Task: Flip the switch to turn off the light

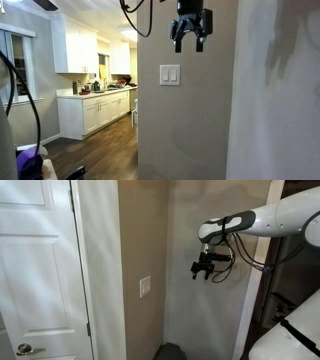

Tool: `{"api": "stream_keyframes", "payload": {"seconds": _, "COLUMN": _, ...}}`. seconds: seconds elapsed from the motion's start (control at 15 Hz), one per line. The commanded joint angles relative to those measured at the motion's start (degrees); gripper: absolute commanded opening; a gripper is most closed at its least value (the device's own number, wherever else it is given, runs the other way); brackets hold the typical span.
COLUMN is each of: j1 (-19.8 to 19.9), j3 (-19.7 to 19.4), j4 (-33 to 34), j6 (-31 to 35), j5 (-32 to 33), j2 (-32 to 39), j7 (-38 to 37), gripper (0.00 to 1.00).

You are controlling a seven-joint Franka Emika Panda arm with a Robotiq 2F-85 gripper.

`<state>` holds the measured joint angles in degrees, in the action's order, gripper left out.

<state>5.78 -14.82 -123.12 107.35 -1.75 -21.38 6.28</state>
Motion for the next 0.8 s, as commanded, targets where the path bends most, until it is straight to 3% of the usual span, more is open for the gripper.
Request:
{"api": "stream_keyframes", "payload": {"seconds": 0.0, "j1": 1.3, "j3": 1.1, "j4": 0.1, "j6": -0.1, "j5": -0.5, "j2": 0.2, "j7": 0.4, "gripper": 1.0}}
{"api": "stream_keyframes", "payload": {"seconds": 0.6, "j1": 1.3, "j3": 1.1, "j4": 0.1, "j6": -0.1, "j5": -0.5, "j2": 0.2, "j7": 0.4, "gripper": 1.0}}
{"api": "stream_keyframes", "payload": {"seconds": 0.73, "j1": 0.7, "j3": 1.3, "j4": 0.7, "j6": 2.7, "j5": -1.0, "j2": 2.0, "j7": 1.2, "gripper": 1.0}}
